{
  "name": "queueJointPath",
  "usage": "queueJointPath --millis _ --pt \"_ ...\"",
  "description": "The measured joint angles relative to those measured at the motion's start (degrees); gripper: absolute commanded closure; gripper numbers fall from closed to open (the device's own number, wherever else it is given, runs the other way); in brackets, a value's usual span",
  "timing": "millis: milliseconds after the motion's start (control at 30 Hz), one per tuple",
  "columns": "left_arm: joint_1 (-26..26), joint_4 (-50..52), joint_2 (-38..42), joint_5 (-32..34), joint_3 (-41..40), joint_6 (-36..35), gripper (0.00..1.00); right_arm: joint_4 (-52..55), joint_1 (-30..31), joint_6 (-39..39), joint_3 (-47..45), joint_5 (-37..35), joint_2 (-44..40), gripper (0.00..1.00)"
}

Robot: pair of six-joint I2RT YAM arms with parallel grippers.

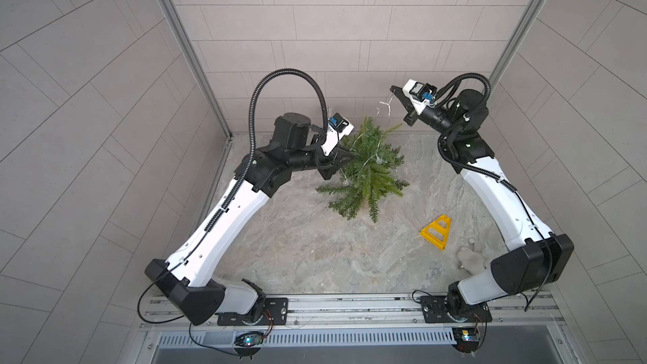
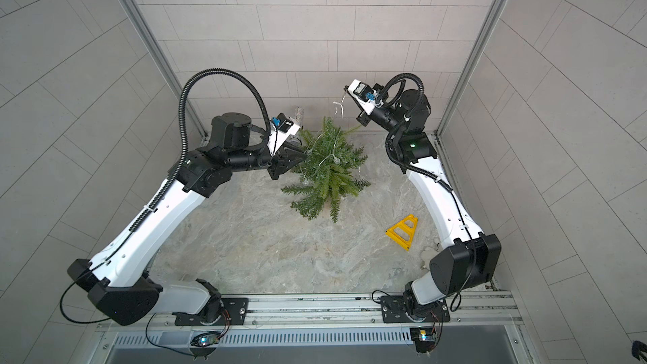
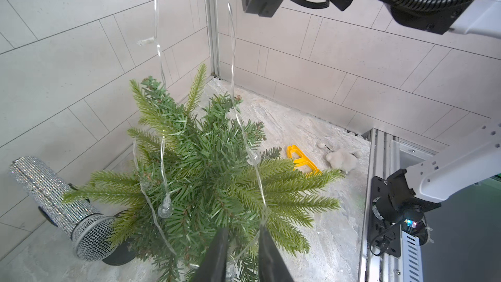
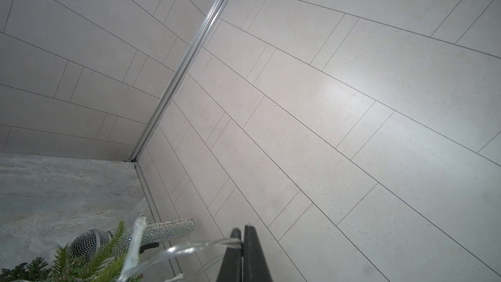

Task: Remove string lights from the small christmas tree
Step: Remove the light string from the Christmas tree.

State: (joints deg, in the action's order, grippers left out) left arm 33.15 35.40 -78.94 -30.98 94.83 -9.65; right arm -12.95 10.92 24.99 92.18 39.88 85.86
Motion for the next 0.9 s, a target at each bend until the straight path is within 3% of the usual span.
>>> queueJointPath --millis 900 --pt "-0.6 -0.2 3.8 6.1 -1.7 1.3 0.76 3.7 2.4 3.9 4.9 0.1 -5.1 1.00"
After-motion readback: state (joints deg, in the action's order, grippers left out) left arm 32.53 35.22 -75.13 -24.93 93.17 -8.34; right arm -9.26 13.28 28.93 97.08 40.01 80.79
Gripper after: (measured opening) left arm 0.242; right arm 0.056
